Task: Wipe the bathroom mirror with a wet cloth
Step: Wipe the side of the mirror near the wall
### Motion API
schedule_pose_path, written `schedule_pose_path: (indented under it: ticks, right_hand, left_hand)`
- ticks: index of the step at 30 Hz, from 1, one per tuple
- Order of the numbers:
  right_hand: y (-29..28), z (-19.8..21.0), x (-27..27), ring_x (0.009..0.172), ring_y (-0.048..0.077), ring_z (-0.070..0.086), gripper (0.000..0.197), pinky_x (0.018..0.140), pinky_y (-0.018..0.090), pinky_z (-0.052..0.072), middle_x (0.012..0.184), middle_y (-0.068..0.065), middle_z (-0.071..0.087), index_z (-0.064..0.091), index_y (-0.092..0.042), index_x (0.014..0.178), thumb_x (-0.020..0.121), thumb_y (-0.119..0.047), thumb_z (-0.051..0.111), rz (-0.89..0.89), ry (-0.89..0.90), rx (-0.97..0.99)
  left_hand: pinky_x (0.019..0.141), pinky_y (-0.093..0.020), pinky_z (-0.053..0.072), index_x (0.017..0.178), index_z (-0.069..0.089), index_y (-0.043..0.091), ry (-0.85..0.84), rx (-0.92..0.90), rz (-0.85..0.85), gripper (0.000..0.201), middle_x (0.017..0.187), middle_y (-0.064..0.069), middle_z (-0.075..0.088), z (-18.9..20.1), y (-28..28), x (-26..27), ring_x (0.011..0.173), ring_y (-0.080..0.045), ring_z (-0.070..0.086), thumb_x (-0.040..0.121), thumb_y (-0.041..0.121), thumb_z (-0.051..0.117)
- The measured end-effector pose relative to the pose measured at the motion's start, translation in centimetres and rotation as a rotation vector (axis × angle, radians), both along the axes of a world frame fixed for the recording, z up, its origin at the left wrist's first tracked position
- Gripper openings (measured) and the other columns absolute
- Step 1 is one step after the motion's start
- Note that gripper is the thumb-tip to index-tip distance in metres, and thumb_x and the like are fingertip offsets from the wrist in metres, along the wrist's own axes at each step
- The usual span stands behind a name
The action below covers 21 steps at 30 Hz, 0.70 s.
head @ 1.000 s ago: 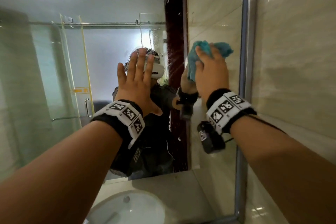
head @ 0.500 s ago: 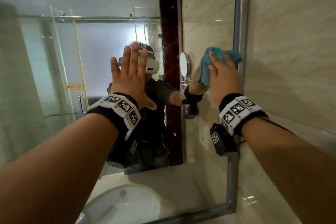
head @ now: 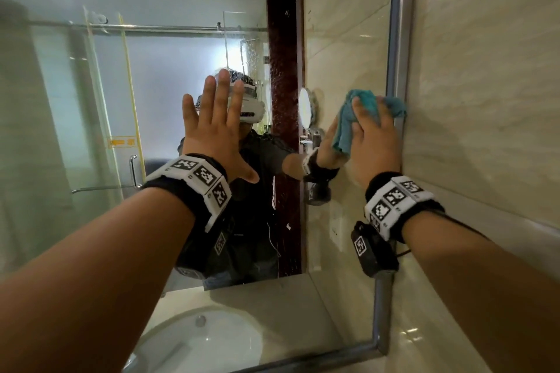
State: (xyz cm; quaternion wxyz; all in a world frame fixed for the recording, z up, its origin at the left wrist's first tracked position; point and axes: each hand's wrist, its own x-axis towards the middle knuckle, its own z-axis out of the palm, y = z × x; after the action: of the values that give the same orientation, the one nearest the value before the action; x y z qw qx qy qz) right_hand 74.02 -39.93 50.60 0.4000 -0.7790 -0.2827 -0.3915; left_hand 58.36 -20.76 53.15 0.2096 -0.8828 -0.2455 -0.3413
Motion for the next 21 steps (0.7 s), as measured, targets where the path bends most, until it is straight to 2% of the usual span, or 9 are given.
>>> schedule_pose_path:
  ticks: [1, 4, 9, 10, 12, 15, 17, 19, 21]
  right_hand:
    - [0.6, -0.7, -0.7, 0.142, 0.026, 0.013, 0.049, 0.114, 0.026, 0.010, 0.156, 0.008, 0.005, 0.025, -0.026, 0.148, 0.100, -0.020, 0.034, -0.005, 0.009, -0.030]
    - [0.8, -4.3, -2.0, 0.140, 0.021, 0.014, 0.057, 0.102, 0.010, 0.005, 0.157, 0.003, -0.003, 0.016, -0.027, 0.149, 0.098, -0.015, 0.038, 0.011, 0.001, -0.169]
    - [-0.1, -8.1, -2.6, 0.141, 0.021, 0.010, 0.053, 0.099, 0.017, 0.011, 0.157, -0.004, -0.008, 0.015, -0.035, 0.147, 0.101, -0.019, 0.034, 0.013, 0.082, -0.244]
    - [0.1, -7.9, -2.6, 0.142, 0.022, 0.009, 0.056, 0.106, 0.022, 0.007, 0.157, -0.001, -0.007, 0.015, -0.033, 0.148, 0.100, -0.016, 0.037, 0.003, 0.089, -0.262]
    - [0.9, -6.8, -2.5, 0.143, 0.028, 0.007, 0.058, 0.117, 0.041, 0.014, 0.157, 0.008, -0.001, 0.019, -0.025, 0.148, 0.097, -0.011, 0.041, 0.061, 0.076, -0.235]
    - [2.7, -1.8, -3.2, 0.142, 0.036, 0.009, 0.050, 0.115, 0.046, 0.014, 0.155, 0.017, 0.011, 0.029, -0.018, 0.146, 0.097, -0.011, 0.037, 0.162, -0.037, -0.196]
    - [4.3, 1.5, -4.2, 0.142, 0.036, 0.005, 0.051, 0.115, 0.046, 0.012, 0.155, 0.017, 0.009, 0.027, -0.020, 0.147, 0.097, -0.013, 0.038, 0.176, -0.107, -0.210]
    - [5.5, 2.3, -4.8, 0.143, 0.034, -0.003, 0.058, 0.116, 0.047, 0.012, 0.157, 0.013, -0.002, 0.019, -0.026, 0.149, 0.097, -0.015, 0.041, 0.117, -0.121, -0.221]
    - [6.2, -0.1, -5.3, 0.143, 0.034, -0.006, 0.067, 0.114, 0.046, 0.013, 0.157, 0.009, -0.008, 0.014, -0.030, 0.149, 0.094, -0.011, 0.048, 0.078, -0.189, -0.261]
  left_hand:
    - [0.113, -0.054, -0.012, 0.133, -0.044, 0.014, -0.004, 0.005, 0.002, 0.159, 0.146, -0.009, -0.041, 0.0, 0.0, 0.0, 0.136, -0.027, -0.034, 0.043, 0.081, 0.069]
    - [0.114, -0.054, -0.009, 0.133, -0.044, 0.014, -0.013, 0.016, 0.003, 0.159, 0.147, -0.010, -0.039, 0.0, -0.1, 0.0, 0.137, -0.028, -0.033, 0.042, 0.082, 0.068]
    - [0.111, -0.054, -0.013, 0.131, -0.043, 0.011, -0.026, 0.031, 0.003, 0.154, 0.149, -0.013, -0.036, -1.0, -1.1, -0.4, 0.139, -0.031, -0.029, 0.049, 0.080, 0.067]
    - [0.110, -0.053, -0.015, 0.131, -0.043, 0.011, -0.013, 0.039, -0.001, 0.151, 0.148, -0.013, -0.036, -1.9, -1.3, -0.6, 0.139, -0.031, -0.029, 0.051, 0.080, 0.065]
    - [0.109, -0.053, -0.017, 0.134, -0.041, 0.011, 0.052, 0.073, 0.006, 0.146, 0.147, -0.013, -0.038, -4.1, -1.8, -1.1, 0.138, -0.030, -0.030, 0.057, 0.080, 0.061]
    - [0.113, -0.050, -0.015, 0.139, -0.035, 0.012, 0.106, 0.073, -0.002, 0.142, 0.145, -0.011, -0.041, -6.3, -1.6, -1.1, 0.134, -0.026, -0.035, 0.060, 0.074, 0.065]
    - [0.113, -0.049, -0.015, 0.136, -0.039, 0.012, 0.094, 0.049, -0.003, 0.145, 0.140, -0.009, -0.045, -6.5, -1.2, -0.8, 0.133, -0.025, -0.035, 0.058, 0.072, 0.068]
    - [0.111, -0.049, -0.019, 0.132, -0.043, 0.012, 0.095, 0.036, 0.003, 0.147, 0.137, -0.009, -0.050, -6.6, -1.0, -0.5, 0.134, -0.024, -0.035, 0.057, 0.073, 0.068]
    - [0.108, -0.048, -0.022, 0.129, -0.046, 0.012, 0.101, 0.052, 0.015, 0.147, 0.131, -0.009, -0.056, -6.7, -1.0, -0.5, 0.133, -0.025, -0.036, 0.057, 0.074, 0.067]
